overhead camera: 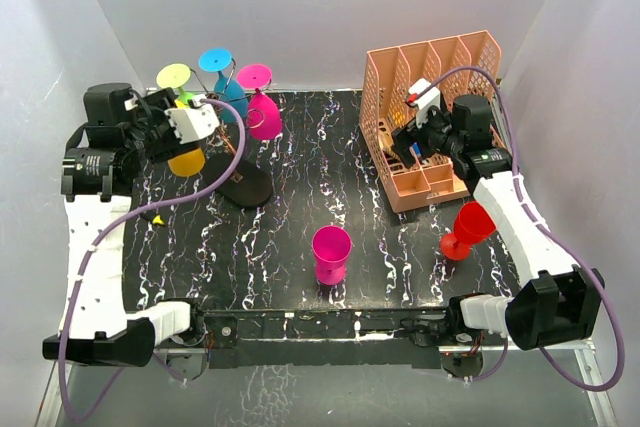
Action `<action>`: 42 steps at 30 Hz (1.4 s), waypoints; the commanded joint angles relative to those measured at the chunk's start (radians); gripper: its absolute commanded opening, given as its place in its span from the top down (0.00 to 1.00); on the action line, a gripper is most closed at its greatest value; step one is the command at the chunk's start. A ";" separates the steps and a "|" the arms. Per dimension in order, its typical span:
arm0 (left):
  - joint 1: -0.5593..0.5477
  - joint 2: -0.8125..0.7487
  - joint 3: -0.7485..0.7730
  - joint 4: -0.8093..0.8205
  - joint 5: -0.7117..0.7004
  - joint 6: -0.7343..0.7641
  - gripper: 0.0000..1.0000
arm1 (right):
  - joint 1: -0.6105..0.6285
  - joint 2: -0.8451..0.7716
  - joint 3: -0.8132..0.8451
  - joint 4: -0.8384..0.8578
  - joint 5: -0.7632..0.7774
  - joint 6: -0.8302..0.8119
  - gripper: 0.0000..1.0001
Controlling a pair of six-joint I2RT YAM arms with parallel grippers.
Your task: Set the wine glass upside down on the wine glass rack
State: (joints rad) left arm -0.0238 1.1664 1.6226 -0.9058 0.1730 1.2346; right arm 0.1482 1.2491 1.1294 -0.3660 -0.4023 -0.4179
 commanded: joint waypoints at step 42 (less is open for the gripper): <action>0.033 0.033 0.134 0.255 -0.043 -0.889 0.03 | -0.363 -0.317 -0.141 -0.583 0.469 0.087 0.40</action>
State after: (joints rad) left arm 0.0109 1.2201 1.7554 -0.6765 0.1276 0.3611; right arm -0.2081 0.9520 1.0035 -0.9539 0.0681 -0.3313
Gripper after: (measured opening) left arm 0.970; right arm 0.625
